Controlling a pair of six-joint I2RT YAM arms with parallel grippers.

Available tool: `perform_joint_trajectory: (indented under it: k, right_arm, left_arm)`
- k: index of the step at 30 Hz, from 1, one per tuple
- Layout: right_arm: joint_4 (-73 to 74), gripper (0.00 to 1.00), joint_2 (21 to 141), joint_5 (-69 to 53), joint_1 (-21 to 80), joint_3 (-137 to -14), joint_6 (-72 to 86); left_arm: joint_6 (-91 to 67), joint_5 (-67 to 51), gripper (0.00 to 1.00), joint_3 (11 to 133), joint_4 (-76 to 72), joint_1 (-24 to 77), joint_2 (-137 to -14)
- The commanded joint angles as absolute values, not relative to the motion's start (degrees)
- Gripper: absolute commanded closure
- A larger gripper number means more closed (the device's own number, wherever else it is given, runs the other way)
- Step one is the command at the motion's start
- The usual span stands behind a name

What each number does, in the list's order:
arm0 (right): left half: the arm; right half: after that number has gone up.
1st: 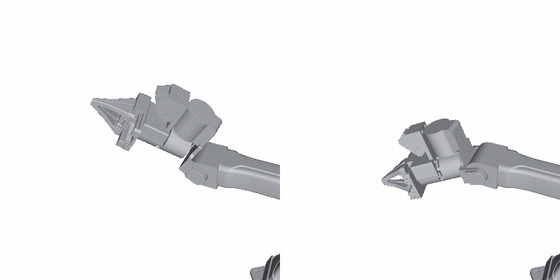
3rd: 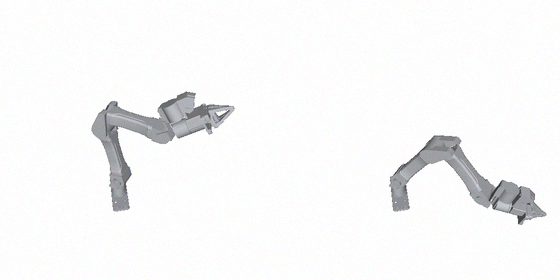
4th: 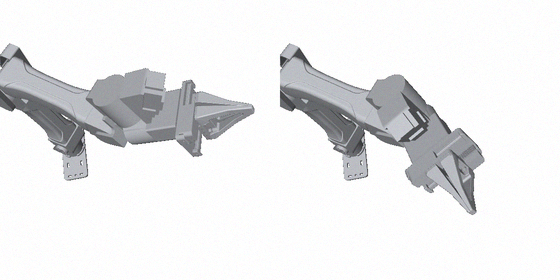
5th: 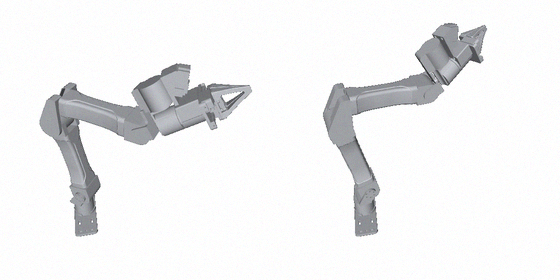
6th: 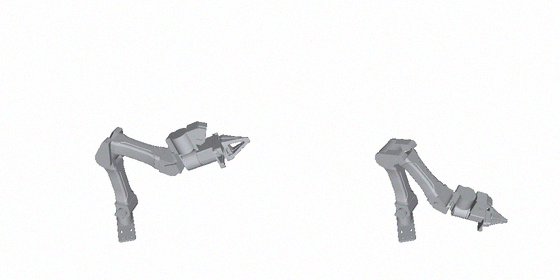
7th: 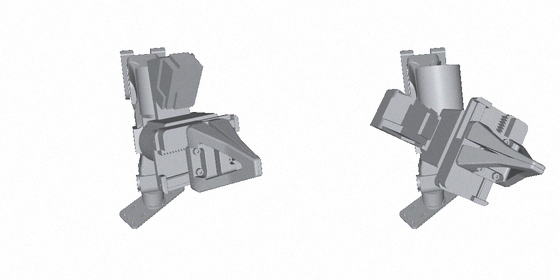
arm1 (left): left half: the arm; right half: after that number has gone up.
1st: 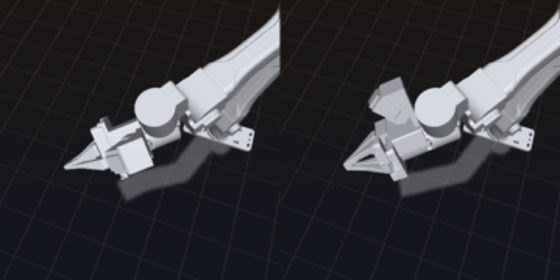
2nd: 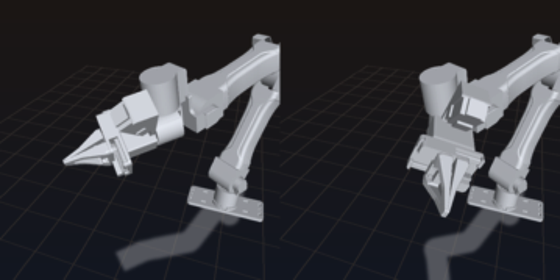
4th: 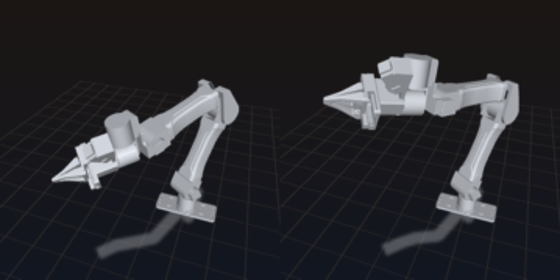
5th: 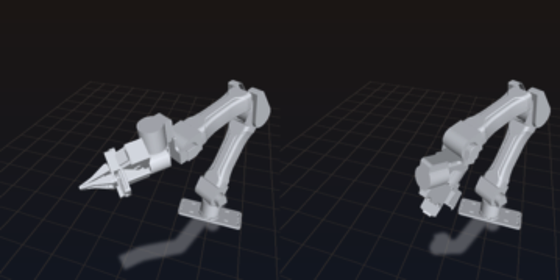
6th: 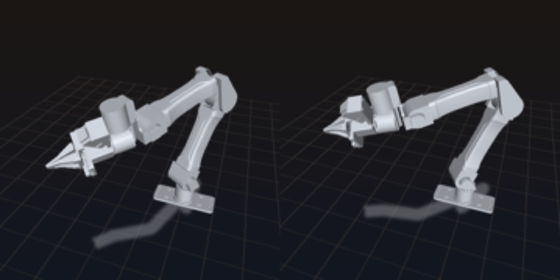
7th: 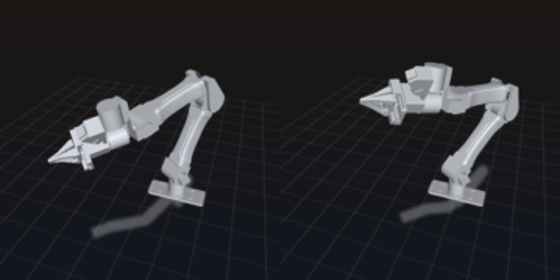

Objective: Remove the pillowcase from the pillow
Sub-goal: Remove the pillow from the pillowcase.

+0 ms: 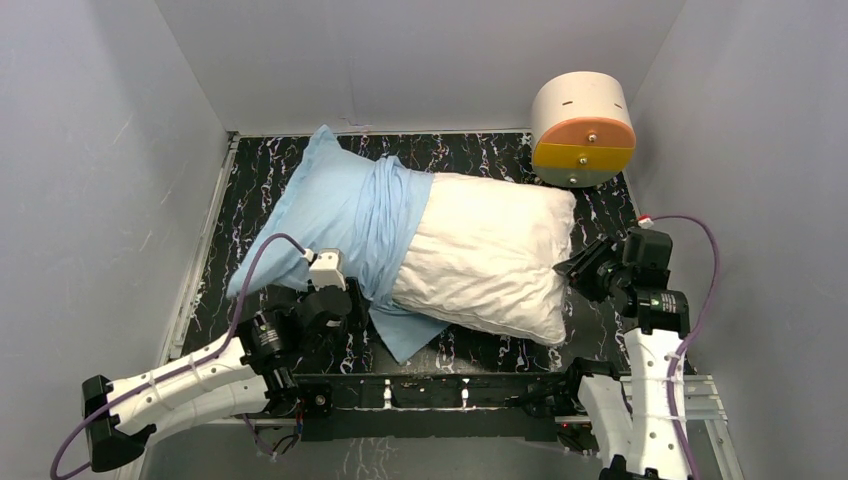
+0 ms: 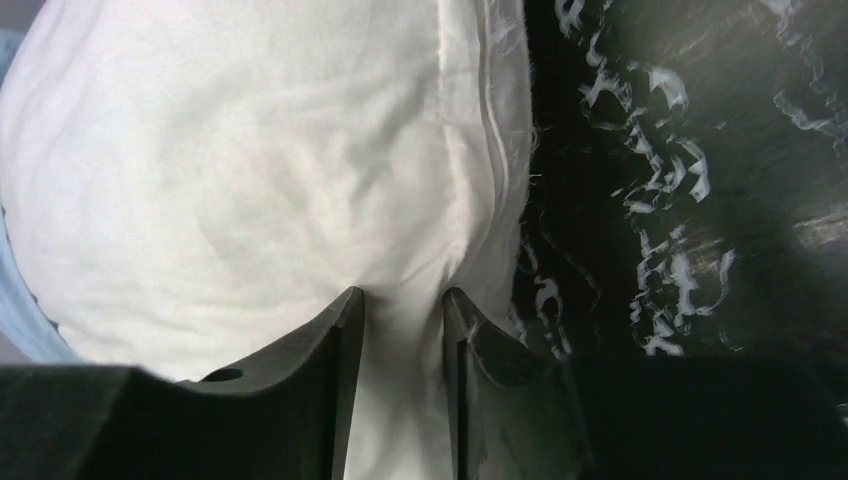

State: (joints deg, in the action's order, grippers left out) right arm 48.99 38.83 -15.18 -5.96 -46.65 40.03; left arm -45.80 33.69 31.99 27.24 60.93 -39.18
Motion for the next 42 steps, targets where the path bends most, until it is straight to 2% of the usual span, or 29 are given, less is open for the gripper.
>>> perform_joint_trajectory:
  k: [1,3,7,10,14,16,18,21,23,26,29,30,32,34,36,37,42]
  right_arm:
    - [48.6,0.44,37.6,-7.8,-7.3,-56.6,33.8]
    - [50.9,0.33,37.8,-7.7,-7.2,-59.8,32.3]
    - [50.5,0.24,38.6,-15.9,-7.3,-63.7,29.9]
    - [47.3,0.23,40.8,-27.5,-7.2,-63.1,30.9]
    - [39.4,0.29,42.3,-39.9,-7.2,-57.6,36.6]
    - [35.9,0.28,42.6,-42.5,-7.1,-55.5,37.9]
    - [38.5,0.27,43.8,-41.0,-6.6,-56.0,34.9]
    - [44.9,0.25,47.2,-37.9,-5.1,-56.8,29.7]
    - [48.3,0.26,49.1,-31.5,-1.8,-56.4,27.7]
    - [48.6,0.26,50.4,-15.0,7.6,-54.3,31.3]
    - [43.3,0.25,52.1,-3.3,17.1,-49.1,37.1]
    - [42.0,0.3,53.3,-1.1,18.4,-47.6,37.7]
    - [41.3,0.51,56.1,3.9,19.1,-45.0,37.9]
    - [42.5,0.75,57.4,13.1,19.1,-43.8,38.8]
    - [42.2,0.9,55.9,18.2,19.1,-44.2,40.2]
    - [42.2,0.93,54.5,20.5,19.0,-44.4,41.9]
    - [42.8,0.99,48.3,29.2,18.7,-46.1,45.2]
  left_arm:
    - [-39.1,31.0,0.42,36.1,30.4,60.3,-38.2]
    - [-38.4,28.1,0.26,38.5,31.7,60.3,-37.5]
    - [-35.4,27.3,0.12,46.0,34.3,60.3,-38.0]
    - [-32.9,28.6,0.05,52.5,37.6,60.3,-41.9]
    - [-33.1,32.0,0.02,59.7,44.4,60.3,-51.1]
    - [-33.5,35.9,0.02,61.4,46.8,60.2,-53.7]
    - [-33.7,37.8,0.02,61.8,47.6,58.8,-54.3]
    - [-32.6,32.6,0.02,58.9,43.6,54.8,-53.0]
    - [-29.8,24.4,0.02,55.6,38.5,50.2,-53.4]
    - [-27.5,6.0,0.02,51.4,30.4,43.7,-58.4]
    - [-27.3,5.5,0.15,52.1,31.0,41.2,-64.4]
    - [-27.0,5.8,0.22,52.4,31.1,40.3,-64.9]
    - [-27.1,5.1,0.41,51.3,29.7,38.0,-63.3]
    - [-28.2,5.3,0.67,50.0,29.6,36.0,-59.5]
    - [-29.3,8.6,0.92,48.8,31.3,34.3,-55.2]
    - [-29.9,11.3,1.0,48.2,32.9,33.7,-53.2]
    - [-33.5,29.6,1.0,47.8,41.2,32.4,-45.9]
